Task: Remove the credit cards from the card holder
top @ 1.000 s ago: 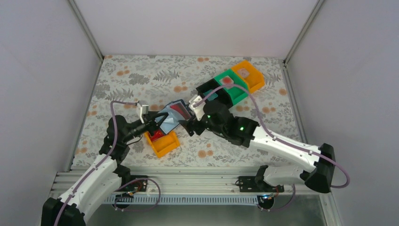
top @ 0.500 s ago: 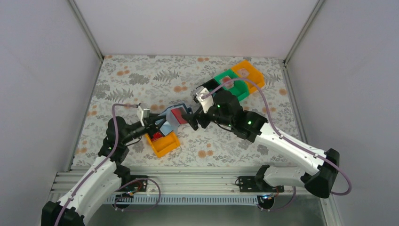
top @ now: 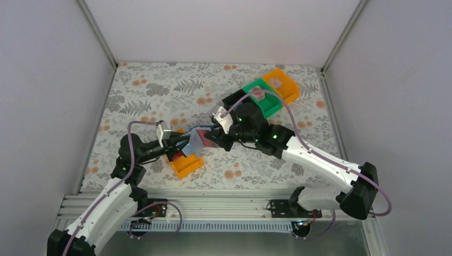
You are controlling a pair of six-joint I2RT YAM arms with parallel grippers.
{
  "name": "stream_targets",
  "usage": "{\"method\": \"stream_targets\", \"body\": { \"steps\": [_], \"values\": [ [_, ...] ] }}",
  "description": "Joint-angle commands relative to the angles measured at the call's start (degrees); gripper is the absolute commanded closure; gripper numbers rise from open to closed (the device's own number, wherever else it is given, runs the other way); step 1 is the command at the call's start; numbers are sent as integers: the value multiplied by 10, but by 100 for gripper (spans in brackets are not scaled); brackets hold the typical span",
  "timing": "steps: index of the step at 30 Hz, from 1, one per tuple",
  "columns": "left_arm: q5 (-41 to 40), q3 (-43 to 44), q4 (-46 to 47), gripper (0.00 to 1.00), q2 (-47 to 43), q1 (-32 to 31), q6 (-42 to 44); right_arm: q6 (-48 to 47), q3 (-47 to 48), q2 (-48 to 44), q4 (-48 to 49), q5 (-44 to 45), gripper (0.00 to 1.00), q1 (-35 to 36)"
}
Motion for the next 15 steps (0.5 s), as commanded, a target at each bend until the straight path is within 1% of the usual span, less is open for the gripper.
{"method": "stream_targets", "body": {
  "steps": [1, 2, 3, 4, 5, 6, 7, 8, 10, 13, 15],
  "values": [
    [28, -5, 46, 98, -3, -1, 16, -10, 9, -5, 12, -87, 91, -2],
    [26, -5, 46, 98, -3, -1, 16, -7, 7, -8, 12, -78, 95, -2],
    [21, -5, 44, 97, -3, -1, 17, -3, 5, -10, 12, -66, 96, -2],
    [12, -5, 38, 87, -4, -1, 17, 1, 5, -13, 9, -53, 96, -2],
    [-1, -5, 32, 66, -4, -1, 17, 4, 6, -14, 6, -36, 96, -2],
    [-15, -4, 25, 48, -5, -1, 17, 8, 10, -15, 2, -20, 96, -2],
    [-30, -5, 18, 34, -5, -1, 18, 13, 14, -16, -2, -1, 96, -2],
    [-47, -4, 10, 30, -6, -1, 20, 19, 21, -16, -8, 21, 96, -2],
    [-81, -5, -8, 30, -6, 0, 29, 33, 41, -19, -18, 30, 96, -2],
    [-165, -4, -50, 37, -6, 0, 45, 32, 68, -42, -8, -39, 96, -2],
    [-200, -4, -71, 39, -7, 1, 50, 34, 73, -61, 0, -44, 96, -2]
  ]
}}
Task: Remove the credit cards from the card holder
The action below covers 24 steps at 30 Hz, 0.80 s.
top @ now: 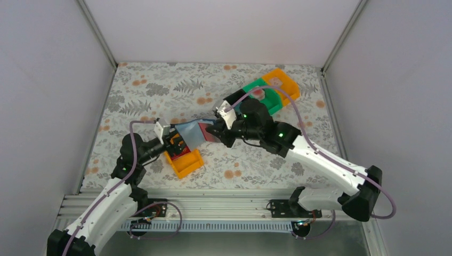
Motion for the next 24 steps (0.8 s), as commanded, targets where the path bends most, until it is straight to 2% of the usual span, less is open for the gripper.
{"method": "stream_targets", "body": {
  "steps": [1, 5, 8, 10, 14, 16, 17, 19, 22, 24],
  "values": [
    [-100, -2, -50, 39, -8, 3, 32, 14, 42, -65, 28, -19, 96, -2],
    [-51, -2, -39, 38, -13, 3, 38, 28, 49, -81, 18, 38, 96, -2],
    [-65, -3, -48, 37, -11, 3, 43, 35, 65, -87, 25, 17, 96, -2],
    [-63, -2, -47, 34, -11, 3, 48, 40, 71, -88, 23, 45, 96, -2],
    [28, -4, -11, 19, -12, 3, 56, 78, 89, -51, -26, 217, 96, -2],
    [66, -5, 18, 4, -10, 3, 50, 96, 110, -7, -65, 292, 96, -2],
    [73, -4, 28, 0, -8, 2, 42, 101, 122, 19, -81, 310, 96, -2],
    [66, -2, 43, 0, -6, 1, 21, 108, 147, 68, -113, 323, 96, 2],
    [-20, 3, 31, 0, -3, 2, -35, 108, 169, 119, -128, 323, 96, 18],
    [-90, 2, 0, 0, 0, 4, -81, 95, 163, 123, -113, 292, 96, 27]
  ]
}}
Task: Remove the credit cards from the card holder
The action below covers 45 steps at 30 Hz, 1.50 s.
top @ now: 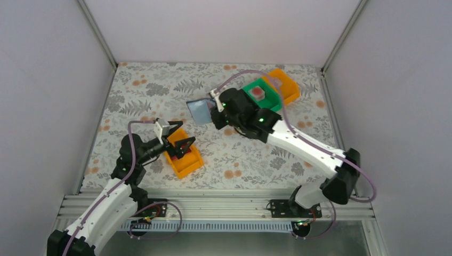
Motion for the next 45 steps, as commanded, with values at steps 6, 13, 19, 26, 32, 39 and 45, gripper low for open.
{"method": "stream_targets", "body": {
  "steps": [6, 13, 19, 26, 32, 39, 45],
  "values": [
    [-123, -27, -9, 0, 9, 9, -138, -49, -41, -35, 42, -170, 96, 27],
    [-38, -32, 22, 0, 0, 14, -113, -104, -116, -135, 112, -305, 96, 25],
    [128, 3, 59, 0, -16, 13, -5, -123, -131, -144, 109, -338, 96, 18],
    [188, 10, 56, 15, -19, 8, -6, -133, -129, -146, 105, -332, 96, 5],
    [143, 20, 46, 66, -22, 9, -34, -143, -129, -144, 91, -354, 96, -4],
    [88, 20, 23, 98, -24, 12, -76, -143, -147, -156, 89, -357, 96, -16],
    [-75, 28, -73, 46, -26, 14, -59, -104, -162, -172, 108, -323, 96, -47]
  ]
}}
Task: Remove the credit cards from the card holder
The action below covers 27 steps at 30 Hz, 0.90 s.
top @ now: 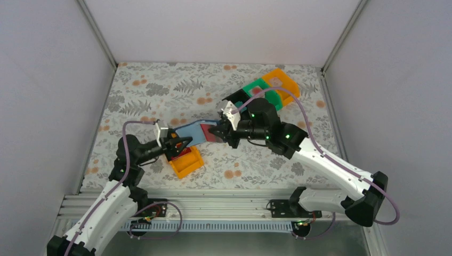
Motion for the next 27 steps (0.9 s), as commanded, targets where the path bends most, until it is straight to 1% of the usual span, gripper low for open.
{"method": "stream_targets", "body": {
  "steps": [1, 2, 3, 4, 5, 6, 7, 8, 9, 10, 11, 12, 13, 14, 15, 16, 17, 19, 21, 23, 27],
  "values": [
    [-296, 24, -124, 34, -5, 13, -8, 58, -1, -22, 4, 91, 96, -31],
    [-388, 27, -155, 29, -3, 21, -4, 96, 7, -11, -9, 176, 96, -34],
    [-452, 27, -166, 27, -2, 29, 27, 152, 22, 7, -37, 283, 96, -34],
    [-489, 28, -161, 27, -2, 35, 75, 206, 47, 31, -83, 371, 96, -35],
    [-503, 29, -146, 27, -4, 37, 130, 260, 75, 60, -131, 448, 96, -35],
    [-505, 36, -130, 27, -8, 37, 173, 293, 99, 88, -167, 492, 96, -33],
    [-492, 46, -115, 28, -13, 38, 206, 307, 113, 110, -180, 517, 96, -29],
    [-458, 62, -103, 30, -18, 39, 227, 311, 118, 125, -177, 531, 96, -23],
    [-390, 75, -93, 34, -22, 38, 243, 311, 119, 134, -163, 530, 96, -20],
    [-306, 87, -84, 37, -26, 38, 244, 306, 118, 137, -145, 515, 96, -19],
    [-216, 93, -64, 39, -23, 36, 227, 294, 114, 137, -119, 491, 96, -17],
    [-126, 93, -37, 40, -18, 30, 190, 279, 107, 133, -92, 448, 96, -15],
    [-55, 85, 0, 40, -9, 24, 131, 265, 102, 130, -62, 415, 96, -14],
    [-12, 61, 48, 40, 3, 10, 38, 252, 97, 127, -41, 388, 96, -10],
    [-3, 45, 79, 40, 11, -3, -19, 239, 93, 124, -24, 365, 96, -6],
    [-14, 34, 87, 42, 18, -15, -40, 226, 89, 120, -8, 341, 96, -3],
    [-32, 29, 84, 46, 24, -21, -36, 214, 81, 115, 5, 316, 96, -2],
    [-57, 23, 91, 51, 34, -27, -24, 185, 69, 104, 34, 239, 96, -2],
    [-53, 19, 119, 52, 40, -35, -34, 156, 59, 97, 58, 160, 96, -3],
    [-53, 20, 118, 53, 41, -47, -25, 139, 47, 89, 72, 115, 96, -3],
    [-78, 21, 82, 58, 35, -50, -11, 96, 27, 69, 94, 38, 96, -2]
  ]
}}
